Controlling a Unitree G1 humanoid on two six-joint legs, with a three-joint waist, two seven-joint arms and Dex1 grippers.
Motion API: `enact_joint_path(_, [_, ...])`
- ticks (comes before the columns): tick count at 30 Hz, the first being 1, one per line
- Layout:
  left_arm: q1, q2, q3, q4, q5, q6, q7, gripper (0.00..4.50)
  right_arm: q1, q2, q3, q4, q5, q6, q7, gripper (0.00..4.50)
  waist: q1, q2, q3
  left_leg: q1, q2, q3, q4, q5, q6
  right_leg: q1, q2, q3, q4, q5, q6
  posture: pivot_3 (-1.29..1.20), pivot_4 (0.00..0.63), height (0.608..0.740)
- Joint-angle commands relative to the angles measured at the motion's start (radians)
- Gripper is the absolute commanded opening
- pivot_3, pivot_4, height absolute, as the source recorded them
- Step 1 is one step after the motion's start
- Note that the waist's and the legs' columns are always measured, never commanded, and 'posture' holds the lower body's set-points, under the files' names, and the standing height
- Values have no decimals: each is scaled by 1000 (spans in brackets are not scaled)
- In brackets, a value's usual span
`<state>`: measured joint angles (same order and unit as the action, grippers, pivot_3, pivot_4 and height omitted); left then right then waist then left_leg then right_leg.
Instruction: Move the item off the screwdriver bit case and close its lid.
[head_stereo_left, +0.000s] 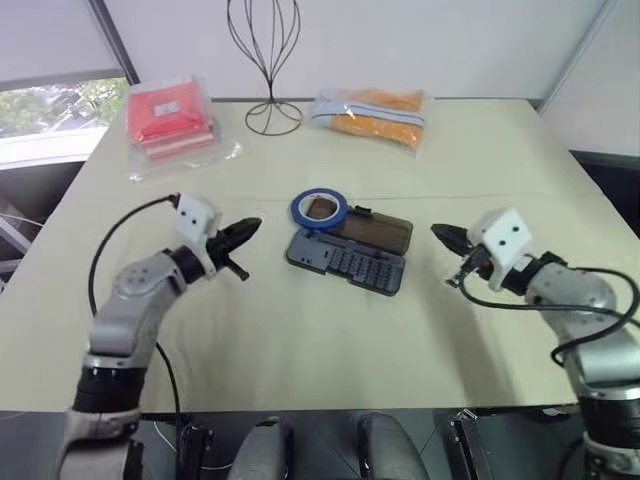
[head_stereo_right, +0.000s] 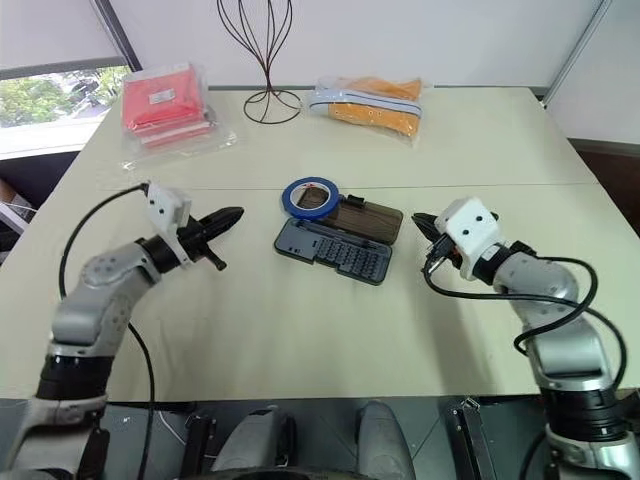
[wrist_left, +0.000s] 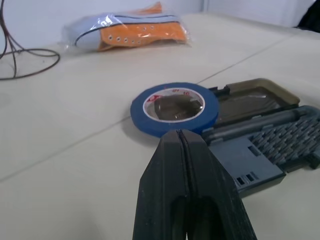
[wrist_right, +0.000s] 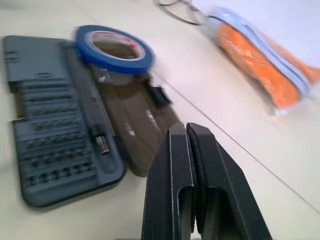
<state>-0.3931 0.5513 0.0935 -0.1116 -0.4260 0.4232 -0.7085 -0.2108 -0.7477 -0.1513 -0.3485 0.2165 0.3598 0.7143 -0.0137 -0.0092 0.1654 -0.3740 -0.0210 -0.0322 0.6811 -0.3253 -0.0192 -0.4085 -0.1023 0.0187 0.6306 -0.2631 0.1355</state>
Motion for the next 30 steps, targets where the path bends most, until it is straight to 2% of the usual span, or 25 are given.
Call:
enact_joint_path(1, [-42,37,5,2,0,0,-42,0,-31,-48,-49,-56,62,26,53,49,1,0,0,0,0,0,0,0,0,0,0,0,0,0,0,0,150,740])
enact_joint_path(6, [-71,59,9,49,-6,2,-89,0,-77,-84,-49,-59,77,48,67,49,0,-1,1,0,0,0,0,0,0,0,0,0,0,0,0,0,150,740])
enact_joint_path(19, [-109,5,0,107,12,-11,-74,0,-119,-74,-14,-38,56,33,59,49,2,-3,2,-1,0,0,0,0,0,0,0,0,0,0,0,0,150,740])
enact_joint_path(30, [-151,-4,-8,174,35,-38,-94,0,-113,-74,-15,-51,55,40,43,49,2,-3,2,-1,0,0,0,0,0,-1,0,0,0,0,0,0,150,740])
